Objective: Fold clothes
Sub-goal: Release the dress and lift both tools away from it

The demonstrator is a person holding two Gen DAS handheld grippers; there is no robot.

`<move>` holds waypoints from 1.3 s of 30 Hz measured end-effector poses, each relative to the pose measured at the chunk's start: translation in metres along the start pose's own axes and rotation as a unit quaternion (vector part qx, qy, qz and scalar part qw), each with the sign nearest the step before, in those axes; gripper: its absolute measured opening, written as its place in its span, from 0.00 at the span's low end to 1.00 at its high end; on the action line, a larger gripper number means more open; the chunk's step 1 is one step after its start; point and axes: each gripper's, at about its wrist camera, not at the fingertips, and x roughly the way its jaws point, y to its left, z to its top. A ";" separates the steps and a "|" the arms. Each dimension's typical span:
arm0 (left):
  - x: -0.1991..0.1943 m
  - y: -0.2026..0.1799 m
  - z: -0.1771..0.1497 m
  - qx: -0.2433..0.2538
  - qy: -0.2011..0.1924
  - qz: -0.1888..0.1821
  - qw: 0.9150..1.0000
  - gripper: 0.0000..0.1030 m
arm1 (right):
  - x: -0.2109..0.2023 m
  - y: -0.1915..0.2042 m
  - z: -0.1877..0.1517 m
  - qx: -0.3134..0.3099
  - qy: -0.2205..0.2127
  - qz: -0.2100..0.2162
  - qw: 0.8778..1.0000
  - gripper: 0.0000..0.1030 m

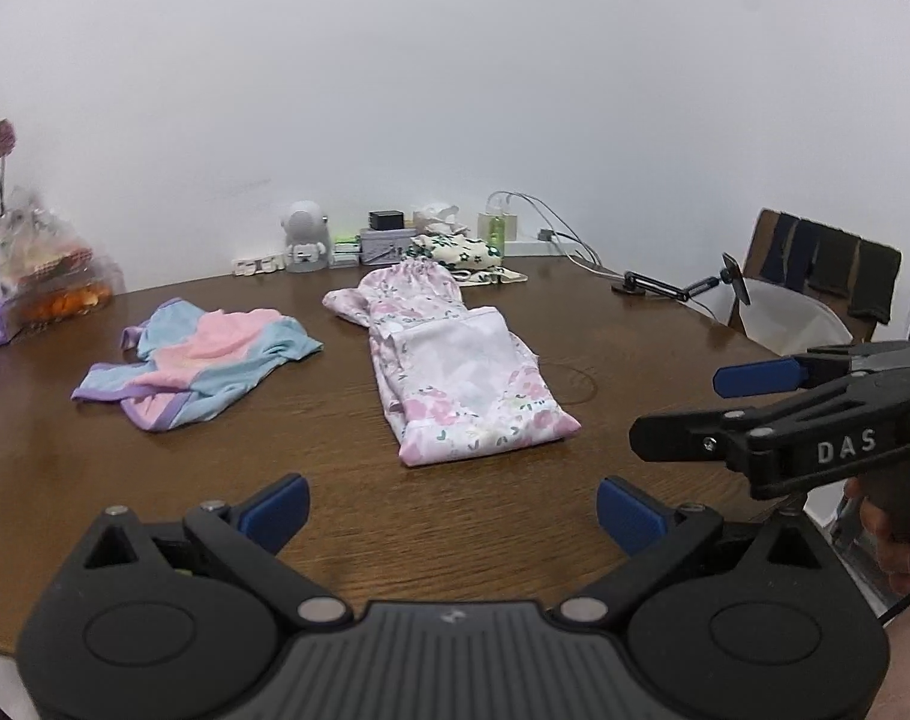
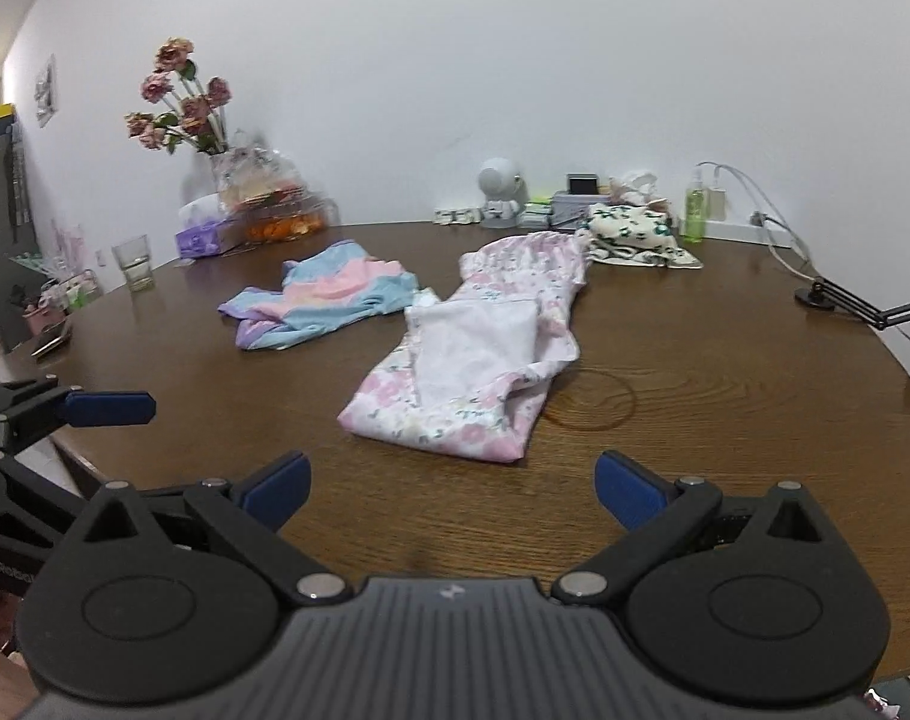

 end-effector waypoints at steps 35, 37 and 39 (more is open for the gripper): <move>0.004 -0.002 -0.012 -0.011 0.032 0.004 0.999 0.99 | 0.006 -0.010 -0.009 0.017 0.038 0.001 0.999 1.00; 0.005 0.000 -0.012 -0.009 0.033 0.007 0.999 0.99 | 0.009 -0.009 -0.008 0.014 0.038 0.003 0.999 1.00; 0.008 0.003 -0.013 -0.011 0.035 0.005 0.999 0.99 | 0.013 -0.009 -0.008 0.010 0.040 0.005 0.999 1.00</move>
